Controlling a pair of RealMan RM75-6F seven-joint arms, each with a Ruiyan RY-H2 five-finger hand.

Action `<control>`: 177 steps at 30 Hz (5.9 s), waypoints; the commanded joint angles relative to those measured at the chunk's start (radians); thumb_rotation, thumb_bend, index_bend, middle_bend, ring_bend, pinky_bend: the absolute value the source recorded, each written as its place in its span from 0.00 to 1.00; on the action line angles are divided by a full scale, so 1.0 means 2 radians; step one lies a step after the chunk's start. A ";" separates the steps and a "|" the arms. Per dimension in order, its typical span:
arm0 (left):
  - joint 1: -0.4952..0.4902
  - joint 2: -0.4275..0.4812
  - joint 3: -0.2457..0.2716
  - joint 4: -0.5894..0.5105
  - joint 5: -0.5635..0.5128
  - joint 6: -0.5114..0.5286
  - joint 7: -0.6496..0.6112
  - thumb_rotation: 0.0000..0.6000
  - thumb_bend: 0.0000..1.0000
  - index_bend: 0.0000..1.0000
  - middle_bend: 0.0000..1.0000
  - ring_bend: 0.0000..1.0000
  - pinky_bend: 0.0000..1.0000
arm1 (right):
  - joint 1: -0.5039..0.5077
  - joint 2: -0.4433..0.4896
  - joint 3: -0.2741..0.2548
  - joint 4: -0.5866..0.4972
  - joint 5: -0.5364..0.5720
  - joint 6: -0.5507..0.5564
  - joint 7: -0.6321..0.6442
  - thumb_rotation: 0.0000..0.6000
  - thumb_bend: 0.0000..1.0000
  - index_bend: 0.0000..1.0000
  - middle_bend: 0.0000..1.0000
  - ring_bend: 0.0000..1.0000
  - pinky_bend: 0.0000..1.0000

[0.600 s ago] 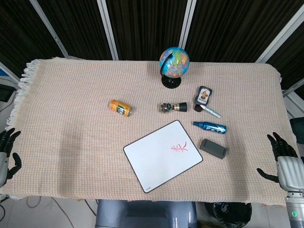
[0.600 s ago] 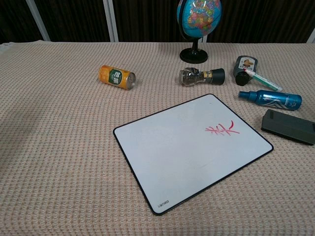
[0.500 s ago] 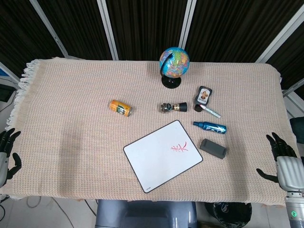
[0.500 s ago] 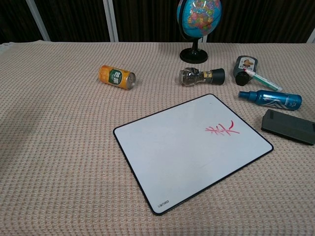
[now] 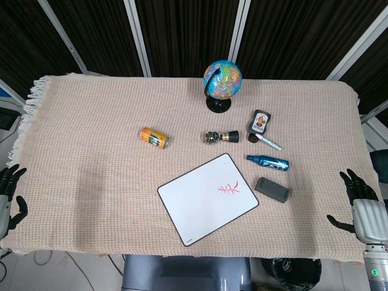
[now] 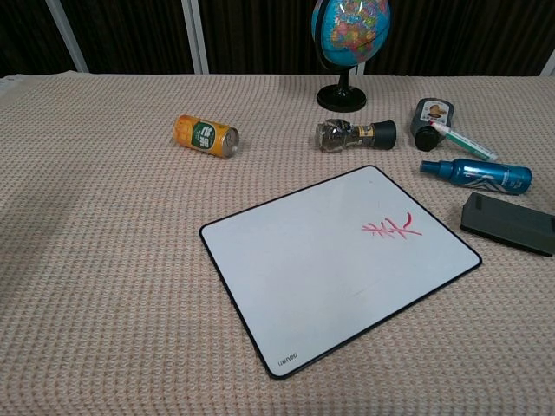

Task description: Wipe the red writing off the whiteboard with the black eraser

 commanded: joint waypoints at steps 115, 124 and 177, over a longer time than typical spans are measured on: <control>-0.005 0.004 -0.003 -0.008 -0.022 -0.018 0.006 1.00 0.74 0.12 0.05 0.00 0.00 | 0.292 -0.141 0.046 -0.054 0.491 -0.182 -0.295 1.00 0.33 0.43 0.43 0.39 0.21; -0.005 0.004 -0.004 -0.008 -0.023 -0.018 0.007 1.00 0.74 0.12 0.05 0.00 0.00 | 0.291 -0.143 0.046 -0.054 0.493 -0.184 -0.296 1.00 0.38 0.49 0.48 0.43 0.22; -0.006 0.006 -0.004 -0.013 -0.029 -0.023 0.005 1.00 0.74 0.12 0.05 0.00 0.00 | 0.403 -0.230 0.049 0.032 0.304 -0.273 -0.299 1.00 0.38 0.52 0.49 0.46 0.26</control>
